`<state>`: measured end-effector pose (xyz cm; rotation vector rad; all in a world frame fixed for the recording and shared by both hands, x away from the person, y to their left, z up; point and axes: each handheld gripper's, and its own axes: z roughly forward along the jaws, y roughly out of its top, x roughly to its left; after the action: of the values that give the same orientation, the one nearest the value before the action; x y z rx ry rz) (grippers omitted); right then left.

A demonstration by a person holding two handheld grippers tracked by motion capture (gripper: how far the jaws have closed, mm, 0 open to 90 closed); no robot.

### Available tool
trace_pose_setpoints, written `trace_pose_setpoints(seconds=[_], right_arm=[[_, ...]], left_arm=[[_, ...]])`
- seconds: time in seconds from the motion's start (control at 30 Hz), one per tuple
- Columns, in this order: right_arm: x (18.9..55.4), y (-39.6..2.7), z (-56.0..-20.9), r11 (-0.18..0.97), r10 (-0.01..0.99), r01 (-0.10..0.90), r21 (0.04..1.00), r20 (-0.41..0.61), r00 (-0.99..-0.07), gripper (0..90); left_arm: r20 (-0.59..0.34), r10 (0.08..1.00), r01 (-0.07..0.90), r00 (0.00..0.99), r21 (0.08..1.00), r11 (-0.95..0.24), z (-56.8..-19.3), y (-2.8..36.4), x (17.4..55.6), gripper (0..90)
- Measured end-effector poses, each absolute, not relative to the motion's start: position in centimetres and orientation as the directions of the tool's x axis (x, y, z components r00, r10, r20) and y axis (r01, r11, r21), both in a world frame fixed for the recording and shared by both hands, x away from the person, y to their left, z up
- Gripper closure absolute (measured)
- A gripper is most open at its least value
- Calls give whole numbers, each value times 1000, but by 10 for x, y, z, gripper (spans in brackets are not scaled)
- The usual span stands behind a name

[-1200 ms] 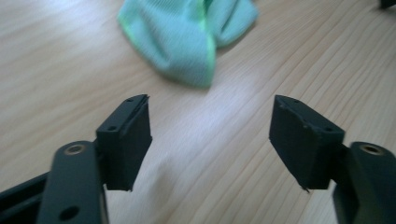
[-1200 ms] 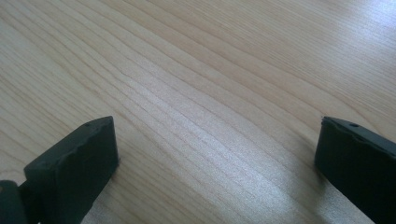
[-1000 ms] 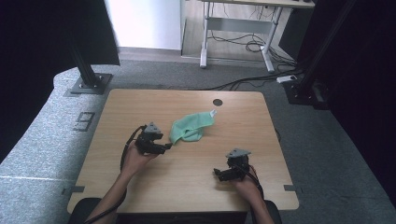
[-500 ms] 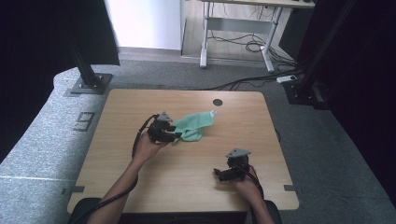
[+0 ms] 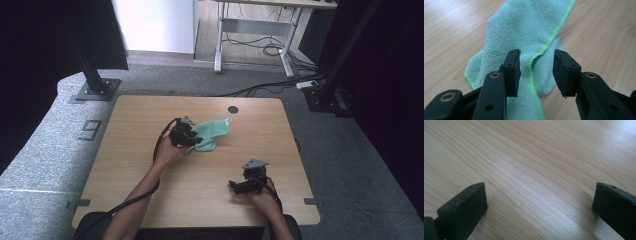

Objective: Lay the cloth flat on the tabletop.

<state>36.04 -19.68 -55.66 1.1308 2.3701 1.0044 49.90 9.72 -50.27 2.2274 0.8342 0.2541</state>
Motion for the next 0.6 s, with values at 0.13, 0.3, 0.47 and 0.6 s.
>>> trace_pose_setpoints(seconds=[0.13,0.3,0.47,0.6], right_arm=[[360,-197,-557,437,776,544,716,7,-631,0],[360,-197,-557,437,776,544,716,7,-631,0],[360,-197,-557,436,776,545,716,7,-631,0],[360,-197,-557,437,775,543,717,6,-632,0]], left_arm=[[-48,650,500,758,683,-532,-513,92,504,605],[-29,653,510,757,651,-563,-527,90,509,650],[-41,651,520,758,642,-564,-533,91,509,793],[-60,647,530,760,634,-564,-532,90,502,834]])
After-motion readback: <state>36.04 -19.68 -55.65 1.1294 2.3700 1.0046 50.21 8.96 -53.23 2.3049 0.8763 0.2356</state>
